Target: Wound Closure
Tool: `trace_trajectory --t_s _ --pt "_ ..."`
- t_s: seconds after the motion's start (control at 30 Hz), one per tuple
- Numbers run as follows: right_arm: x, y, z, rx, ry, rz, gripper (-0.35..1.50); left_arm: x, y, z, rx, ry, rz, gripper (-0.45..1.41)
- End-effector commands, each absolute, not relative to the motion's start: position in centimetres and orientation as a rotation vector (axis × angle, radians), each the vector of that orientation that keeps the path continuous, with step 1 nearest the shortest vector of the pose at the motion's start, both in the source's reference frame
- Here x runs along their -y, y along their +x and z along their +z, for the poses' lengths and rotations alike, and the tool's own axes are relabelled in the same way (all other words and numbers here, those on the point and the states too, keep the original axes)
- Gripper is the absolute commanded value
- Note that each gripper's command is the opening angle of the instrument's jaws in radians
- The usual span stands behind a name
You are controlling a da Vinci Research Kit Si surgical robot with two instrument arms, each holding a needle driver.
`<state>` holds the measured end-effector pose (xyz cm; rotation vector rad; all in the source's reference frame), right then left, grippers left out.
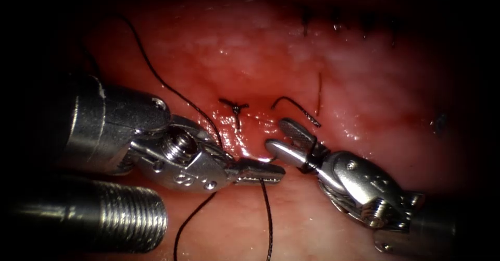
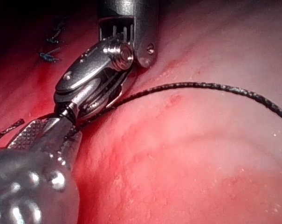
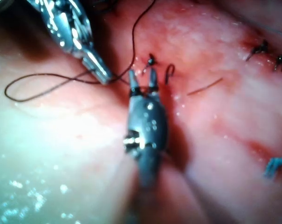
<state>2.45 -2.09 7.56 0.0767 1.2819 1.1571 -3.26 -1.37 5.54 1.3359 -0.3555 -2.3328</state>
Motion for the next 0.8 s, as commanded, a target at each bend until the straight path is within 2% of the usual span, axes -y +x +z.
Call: trace_trajectory --t_s 0.03,0.53,0.67,0.8 --pt "2.08 2.49 7.64 -1.276 0.068 1.164 0.68 1.36 -3.35 5.59 0.355 1.338 -2.333 -0.45" --pt "1.88 2.39 7.71 -1.262 0.019 1.245 0.76 1.28 -3.42 5.57 0.35 1.345 -2.336 -0.45" --pt "1.86 2.39 7.71 -1.264 0.026 1.295 0.69 1.24 -3.43 5.55 0.348 1.348 -2.34 -0.45" --pt "1.85 2.43 7.75 -1.208 0.076 1.347 0.73 1.19 -3.46 5.51 0.345 1.351 -2.345 -0.45"
